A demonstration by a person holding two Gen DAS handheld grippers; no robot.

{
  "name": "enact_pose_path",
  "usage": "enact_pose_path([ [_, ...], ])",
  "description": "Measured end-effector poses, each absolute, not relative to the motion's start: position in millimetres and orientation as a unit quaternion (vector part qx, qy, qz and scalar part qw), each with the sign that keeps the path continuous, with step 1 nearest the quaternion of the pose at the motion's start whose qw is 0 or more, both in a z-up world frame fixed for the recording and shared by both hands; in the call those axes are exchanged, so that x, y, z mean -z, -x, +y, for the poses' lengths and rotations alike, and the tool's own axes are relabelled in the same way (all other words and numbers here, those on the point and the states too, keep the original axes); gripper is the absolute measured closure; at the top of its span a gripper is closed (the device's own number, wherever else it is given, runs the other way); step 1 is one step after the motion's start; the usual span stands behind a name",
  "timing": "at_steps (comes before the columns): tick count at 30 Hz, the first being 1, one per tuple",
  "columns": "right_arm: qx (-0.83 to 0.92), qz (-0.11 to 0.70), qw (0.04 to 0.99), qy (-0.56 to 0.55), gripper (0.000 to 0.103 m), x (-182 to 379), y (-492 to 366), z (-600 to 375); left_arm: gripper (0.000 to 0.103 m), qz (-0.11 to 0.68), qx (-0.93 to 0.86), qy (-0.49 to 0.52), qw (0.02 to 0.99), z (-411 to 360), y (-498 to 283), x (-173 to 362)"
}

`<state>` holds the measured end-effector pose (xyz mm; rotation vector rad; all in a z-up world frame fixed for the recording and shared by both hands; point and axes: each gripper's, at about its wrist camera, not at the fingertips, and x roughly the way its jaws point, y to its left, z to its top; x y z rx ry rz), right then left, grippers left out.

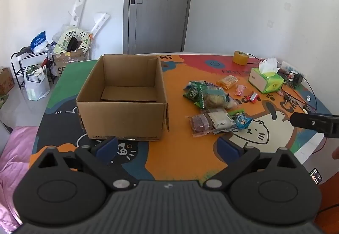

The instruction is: Organize snacks

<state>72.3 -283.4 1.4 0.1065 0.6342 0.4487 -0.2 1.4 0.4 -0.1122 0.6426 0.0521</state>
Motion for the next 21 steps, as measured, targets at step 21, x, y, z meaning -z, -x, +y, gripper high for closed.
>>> enact_pose_path([
  [21,-0.214,0.296,0.930,-0.035,0.000,-9.6,-67.6,-283.3,0.004,0.319,-0.004,0.049,0.946,-9.6,1.7,-2.4],
])
